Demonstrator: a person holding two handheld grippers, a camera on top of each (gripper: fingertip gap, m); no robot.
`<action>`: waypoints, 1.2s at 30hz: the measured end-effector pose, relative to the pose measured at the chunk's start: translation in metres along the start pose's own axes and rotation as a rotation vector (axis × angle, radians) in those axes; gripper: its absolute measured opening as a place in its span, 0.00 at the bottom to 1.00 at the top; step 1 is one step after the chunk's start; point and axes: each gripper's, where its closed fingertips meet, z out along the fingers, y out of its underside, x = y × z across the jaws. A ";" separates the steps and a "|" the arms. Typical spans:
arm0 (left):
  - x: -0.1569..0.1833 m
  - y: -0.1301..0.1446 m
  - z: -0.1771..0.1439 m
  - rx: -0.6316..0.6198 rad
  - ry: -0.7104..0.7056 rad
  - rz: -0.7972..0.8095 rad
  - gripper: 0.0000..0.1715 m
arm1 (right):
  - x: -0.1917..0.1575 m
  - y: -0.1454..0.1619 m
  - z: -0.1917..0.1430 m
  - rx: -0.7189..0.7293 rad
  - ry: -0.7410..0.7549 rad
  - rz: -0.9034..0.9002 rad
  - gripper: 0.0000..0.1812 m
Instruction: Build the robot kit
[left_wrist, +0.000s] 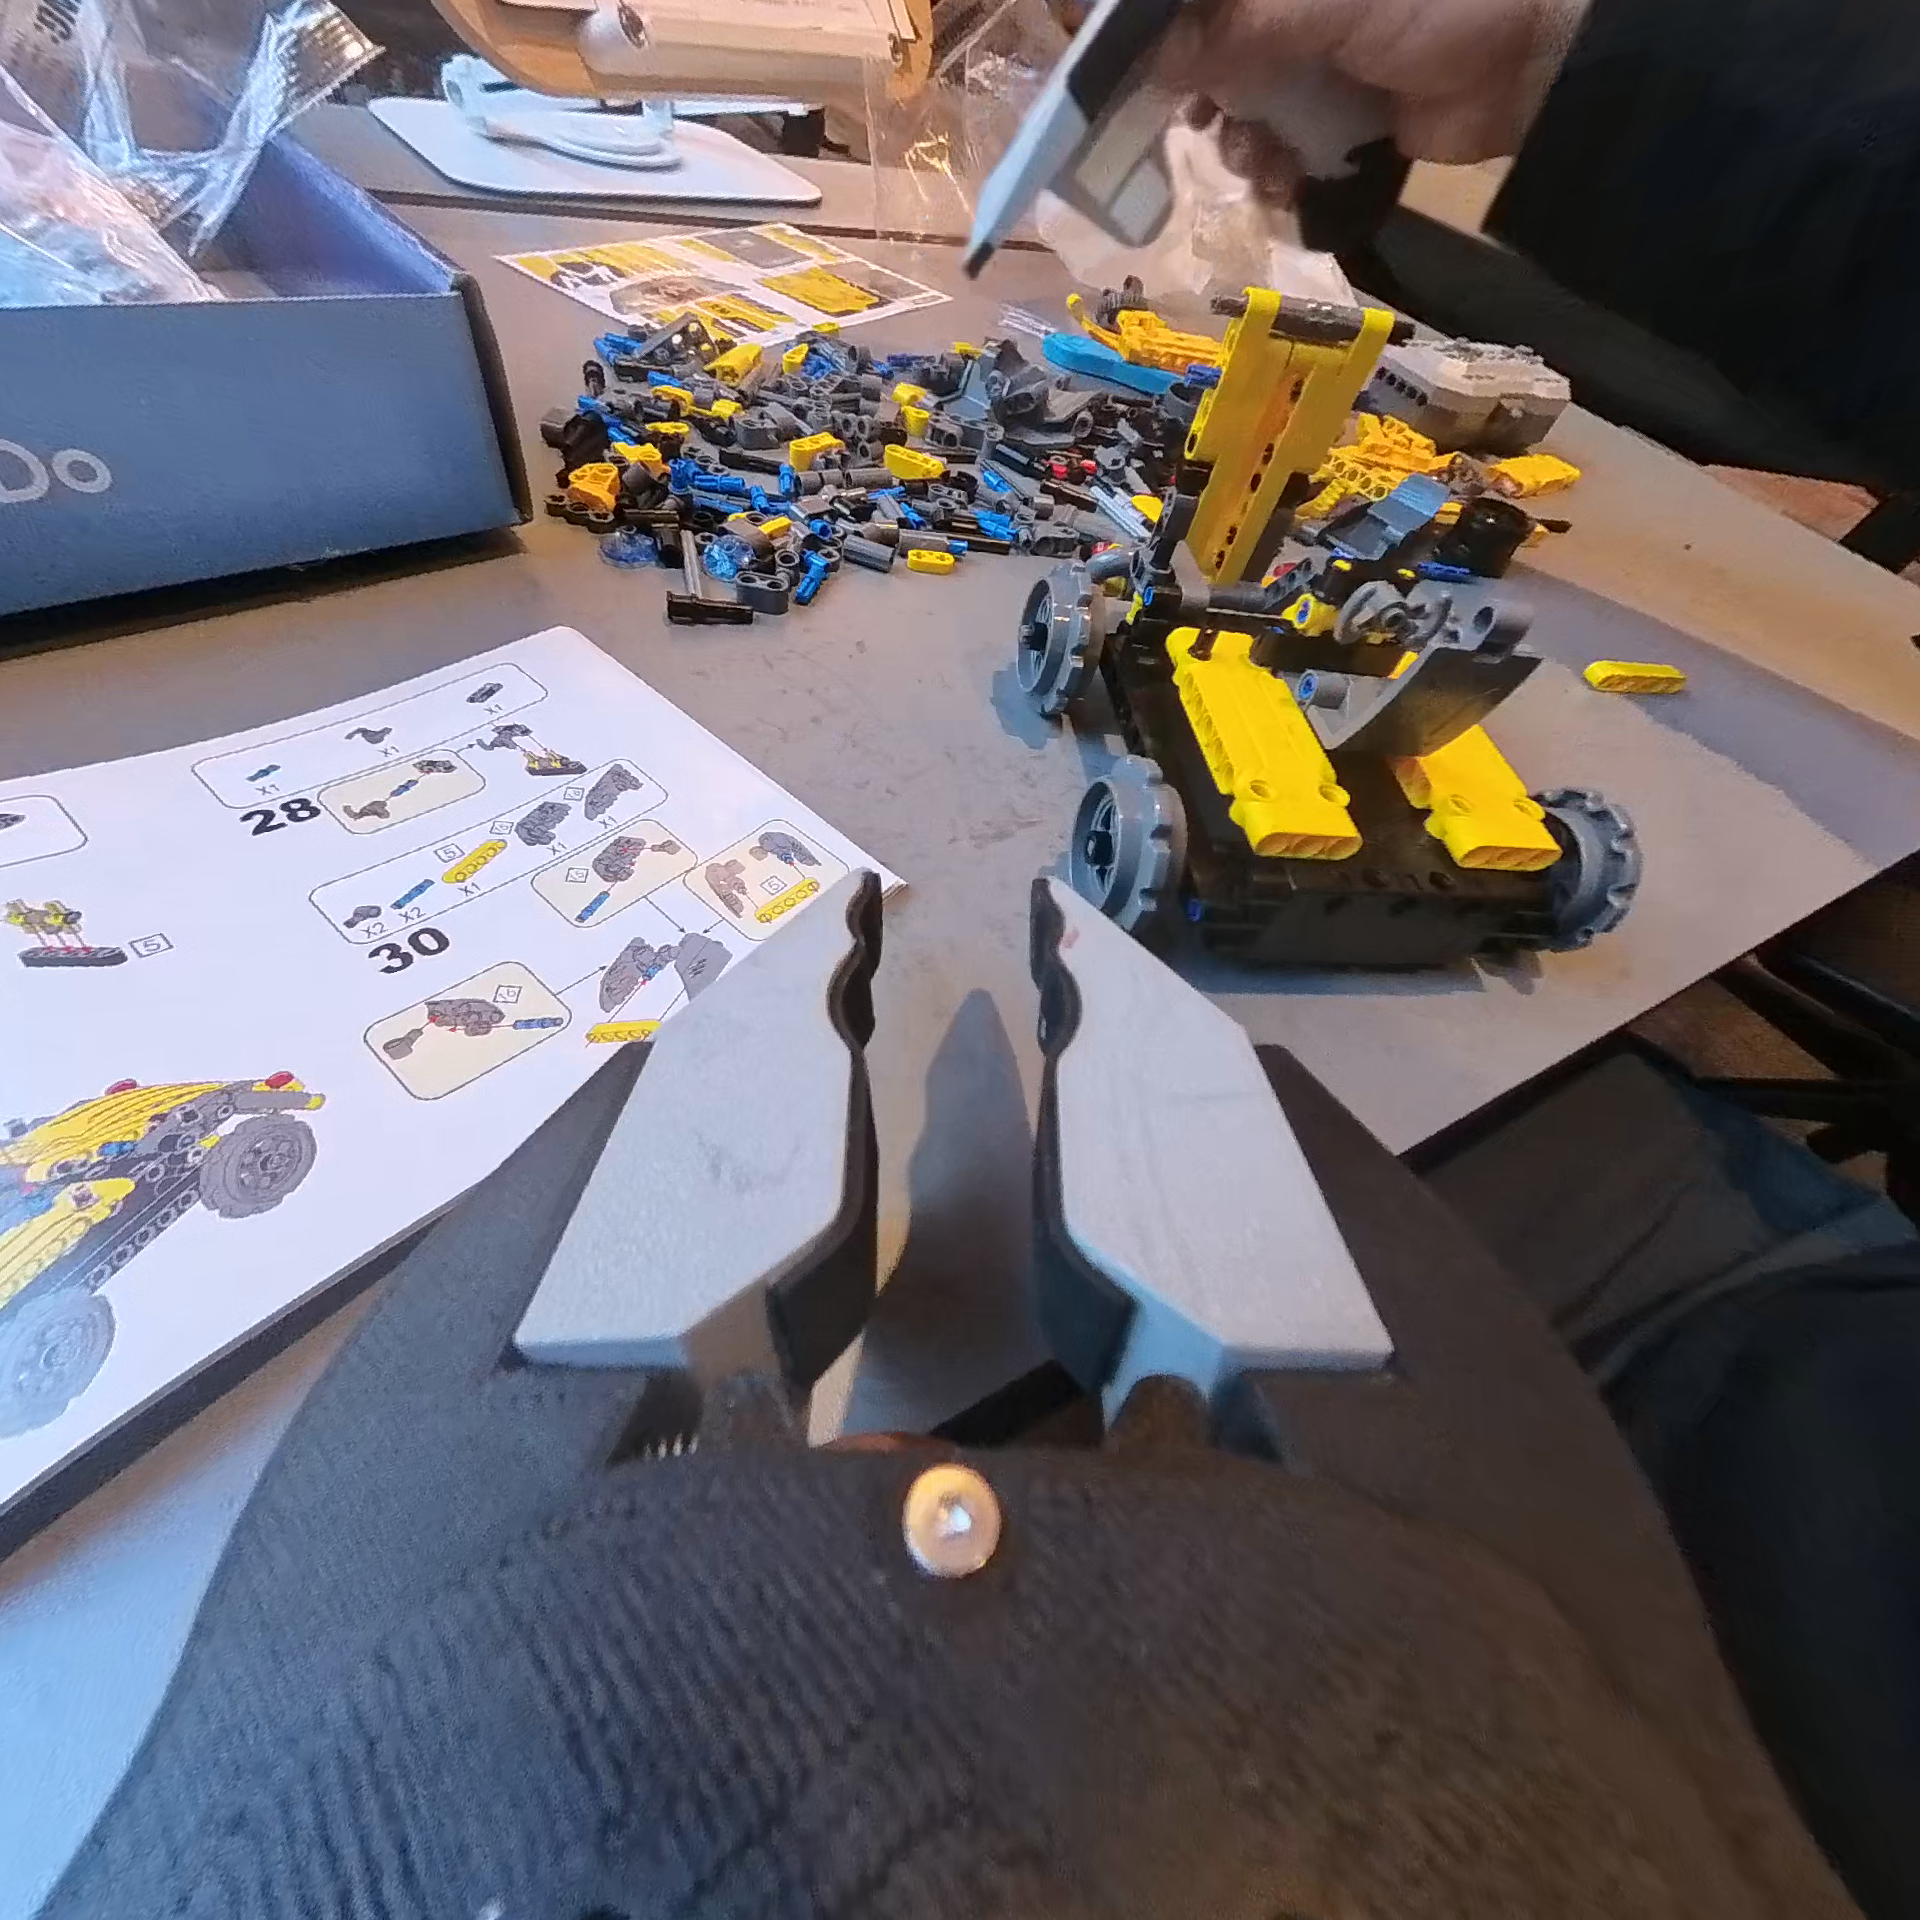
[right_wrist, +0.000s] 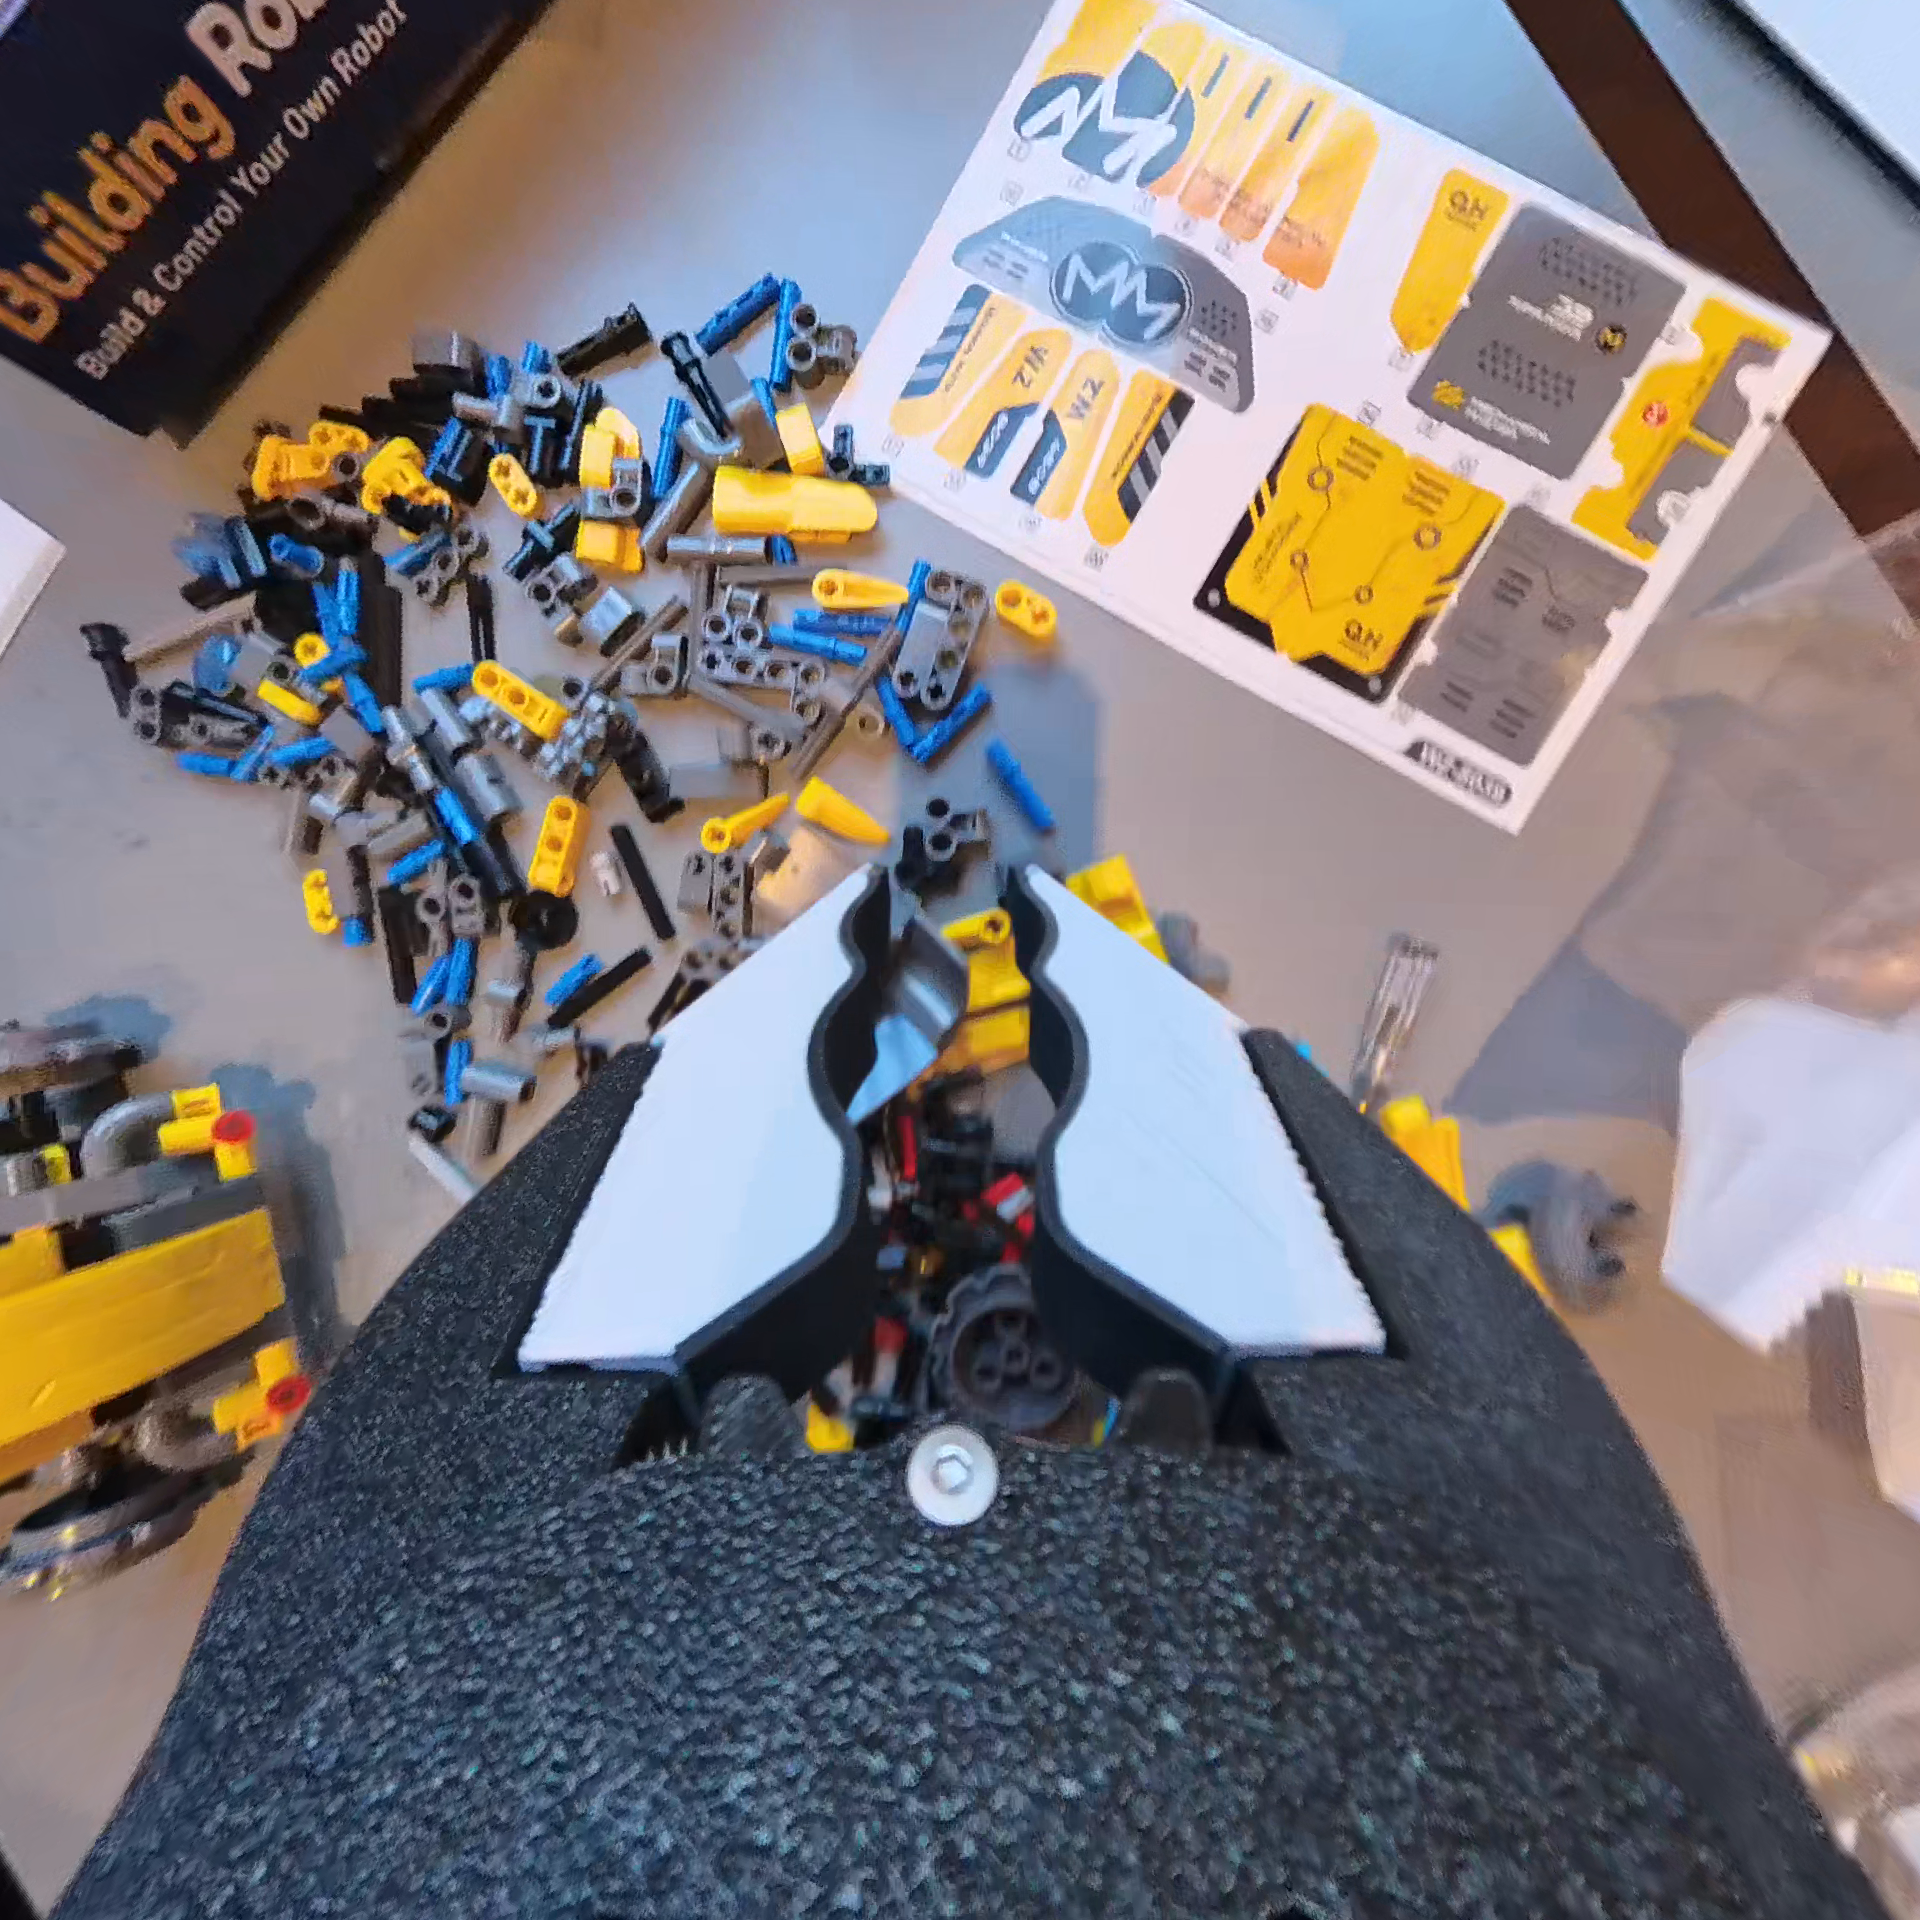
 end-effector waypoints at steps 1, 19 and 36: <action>0.000 0.000 0.000 0.000 -0.001 0.001 0.15 | -0.002 0.007 -0.005 0.002 0.004 0.011 0.11; 0.003 0.001 -0.001 -0.006 0.001 0.004 0.15 | -0.039 0.072 -0.051 0.137 0.159 0.010 0.07; 0.003 -0.002 -0.004 0.018 0.043 -0.055 0.16 | -0.066 0.109 -0.092 0.343 0.302 0.095 0.09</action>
